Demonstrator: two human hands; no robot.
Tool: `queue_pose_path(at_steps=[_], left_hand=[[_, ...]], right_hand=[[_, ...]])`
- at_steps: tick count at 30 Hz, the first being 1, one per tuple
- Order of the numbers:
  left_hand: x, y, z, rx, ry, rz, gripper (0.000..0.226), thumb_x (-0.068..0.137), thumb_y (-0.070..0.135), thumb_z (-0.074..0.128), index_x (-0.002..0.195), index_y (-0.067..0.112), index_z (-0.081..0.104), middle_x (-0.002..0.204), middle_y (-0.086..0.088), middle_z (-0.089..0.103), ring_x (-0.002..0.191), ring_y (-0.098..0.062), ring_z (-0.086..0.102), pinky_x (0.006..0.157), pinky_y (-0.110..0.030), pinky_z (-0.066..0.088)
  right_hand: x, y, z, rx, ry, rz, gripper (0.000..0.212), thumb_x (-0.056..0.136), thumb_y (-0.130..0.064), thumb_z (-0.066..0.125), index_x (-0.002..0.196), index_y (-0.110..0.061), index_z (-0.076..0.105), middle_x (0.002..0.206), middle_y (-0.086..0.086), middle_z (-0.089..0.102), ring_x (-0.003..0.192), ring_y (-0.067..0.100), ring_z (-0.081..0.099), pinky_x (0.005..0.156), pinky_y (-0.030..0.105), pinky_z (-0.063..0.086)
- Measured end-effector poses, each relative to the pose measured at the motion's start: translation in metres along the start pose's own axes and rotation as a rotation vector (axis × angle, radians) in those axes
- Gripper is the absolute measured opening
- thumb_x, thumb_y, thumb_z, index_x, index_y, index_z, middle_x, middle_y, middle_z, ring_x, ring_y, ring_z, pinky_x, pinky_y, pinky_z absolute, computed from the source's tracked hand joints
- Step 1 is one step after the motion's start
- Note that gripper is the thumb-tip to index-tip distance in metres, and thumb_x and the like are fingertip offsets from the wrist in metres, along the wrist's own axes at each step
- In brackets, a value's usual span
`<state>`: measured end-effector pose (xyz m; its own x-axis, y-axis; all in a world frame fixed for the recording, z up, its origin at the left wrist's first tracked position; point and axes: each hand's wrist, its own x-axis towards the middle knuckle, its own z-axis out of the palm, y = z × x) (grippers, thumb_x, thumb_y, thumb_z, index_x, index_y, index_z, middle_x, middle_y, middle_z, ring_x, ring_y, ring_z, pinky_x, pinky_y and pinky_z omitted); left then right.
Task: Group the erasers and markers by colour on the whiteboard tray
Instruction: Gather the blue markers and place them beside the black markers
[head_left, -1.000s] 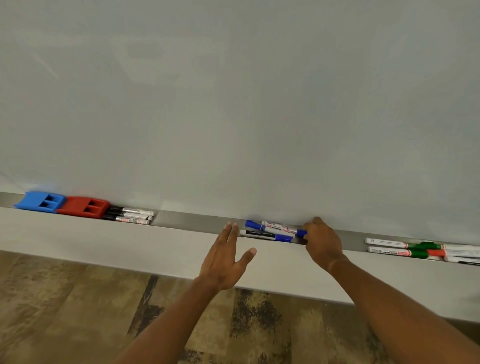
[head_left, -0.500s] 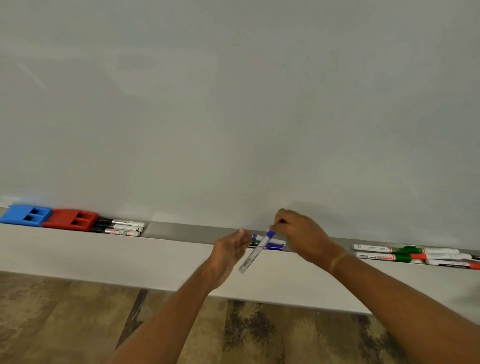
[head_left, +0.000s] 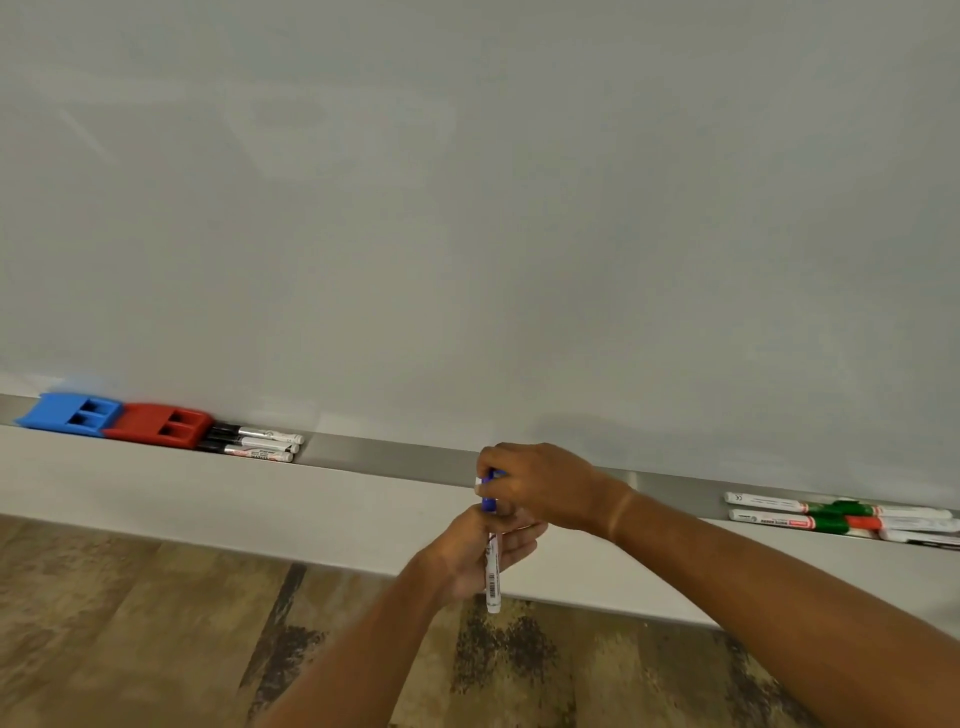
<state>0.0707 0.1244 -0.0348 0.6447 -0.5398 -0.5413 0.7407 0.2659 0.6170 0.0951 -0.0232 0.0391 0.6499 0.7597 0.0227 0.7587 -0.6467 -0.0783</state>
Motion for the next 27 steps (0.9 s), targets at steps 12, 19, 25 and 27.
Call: queue_pose_path(at_steps=[12,19,25,27], left_hand=[[0.012,-0.004,-0.006,-0.208,0.128,0.038,0.032,0.095,0.004,0.048,0.126,0.001,0.057,0.121,-0.016,0.068,0.114,-0.028,0.065,0.099,-0.037,0.048],[0.012,-0.005,-0.016,-0.306,0.188,0.080,0.034,0.095,0.003,0.046,0.128,0.000,0.055,0.121,-0.017,0.068,0.116,-0.030,0.063,0.104,-0.040,0.045],[0.009,-0.003,-0.018,-0.327,0.198,0.103,0.033,0.096,0.002,0.044,0.127,-0.002,0.056,0.121,-0.019,0.067,0.117,-0.032,0.062,0.103,-0.040,0.045],[0.008,-0.002,-0.019,-0.330,0.206,0.110,0.034,0.097,0.003,0.041,0.127,-0.002,0.055,0.121,-0.019,0.067,0.117,-0.032,0.062,0.102,-0.040,0.046]], right_hand=[[-0.009,0.039,0.033,0.302,0.212,0.628,0.021,0.089,-0.007,0.056,0.105,-0.009,0.070,0.103,0.007,0.069,0.091,0.023,0.065,0.082,0.033,0.054],[-0.015,0.049,0.055,0.235,-0.069,0.804,0.017,0.090,-0.026,0.063,0.101,-0.014,0.068,0.097,0.006,0.068,0.085,0.021,0.065,0.075,0.034,0.057],[-0.012,0.052,0.063,0.159,-0.134,0.762,0.016,0.089,-0.019,0.061,0.104,-0.014,0.064,0.099,0.009,0.062,0.084,0.024,0.061,0.071,0.033,0.053],[-0.011,0.053,0.065,0.146,-0.147,0.746,0.017,0.089,-0.019,0.061,0.105,-0.014,0.063,0.101,0.010,0.061,0.085,0.025,0.061,0.072,0.035,0.054]])
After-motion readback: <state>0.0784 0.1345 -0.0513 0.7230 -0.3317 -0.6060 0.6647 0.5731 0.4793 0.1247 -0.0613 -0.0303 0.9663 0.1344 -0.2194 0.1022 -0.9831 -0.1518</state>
